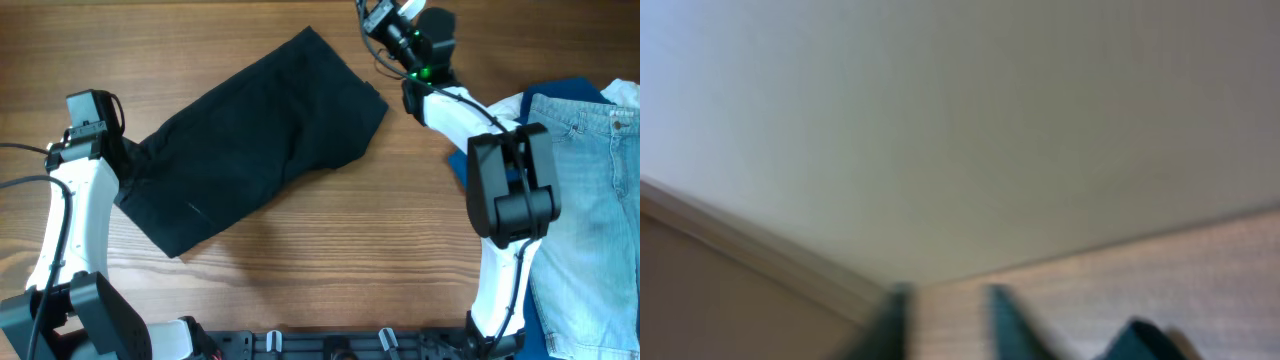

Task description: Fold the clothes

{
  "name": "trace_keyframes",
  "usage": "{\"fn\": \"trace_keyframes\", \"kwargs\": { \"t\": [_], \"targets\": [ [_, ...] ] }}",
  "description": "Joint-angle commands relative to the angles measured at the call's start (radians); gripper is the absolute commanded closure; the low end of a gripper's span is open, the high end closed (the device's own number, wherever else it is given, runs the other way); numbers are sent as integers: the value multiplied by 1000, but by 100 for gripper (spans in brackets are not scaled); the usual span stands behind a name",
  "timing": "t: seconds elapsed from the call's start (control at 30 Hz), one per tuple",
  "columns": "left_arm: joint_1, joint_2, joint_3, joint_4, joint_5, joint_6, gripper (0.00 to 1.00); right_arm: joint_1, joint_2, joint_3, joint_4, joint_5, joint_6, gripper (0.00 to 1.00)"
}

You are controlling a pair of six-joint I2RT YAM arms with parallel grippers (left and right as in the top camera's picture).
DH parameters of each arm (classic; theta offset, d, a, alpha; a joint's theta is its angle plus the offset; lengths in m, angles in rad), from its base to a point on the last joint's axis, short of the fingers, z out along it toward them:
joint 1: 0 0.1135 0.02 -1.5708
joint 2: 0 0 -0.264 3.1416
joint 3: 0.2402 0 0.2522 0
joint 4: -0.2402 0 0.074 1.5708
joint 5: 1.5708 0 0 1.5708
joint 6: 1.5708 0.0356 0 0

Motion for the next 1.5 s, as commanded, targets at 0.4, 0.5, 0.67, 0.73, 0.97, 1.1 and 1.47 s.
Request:
{"fn": "trace_keyframes", "kwargs": {
  "t": [0.4, 0.5, 0.67, 0.73, 0.97, 1.1, 1.47],
  "targets": [
    [-80, 8, -5, -132, 201, 315, 45, -118, -58, 31, -1016, -134, -609, 1],
    [-153, 8, -9, -157, 188, 326, 43, -97, -58, 29, -1086, -140, -716, 52],
    [-165, 8, -10, -158, 187, 326, 43, -39, -58, 4, -1083, -56, -722, 82],
    [-165, 8, -10, -157, 187, 327, 43, -38, -61, 4, -1099, -56, -742, 95],
    [-165, 8, -10, -172, 149, 358, 44, -42, -148, 4, -1778, 180, -620, 95],
    [-165, 8, -10, -168, 139, 381, 42, -58, -193, 5, -1741, 257, -639, 51],
    [-165, 9, -10, -202, 143, 404, 29, -67, -114, 6, -1093, -144, -822, 74]
  ]
}}
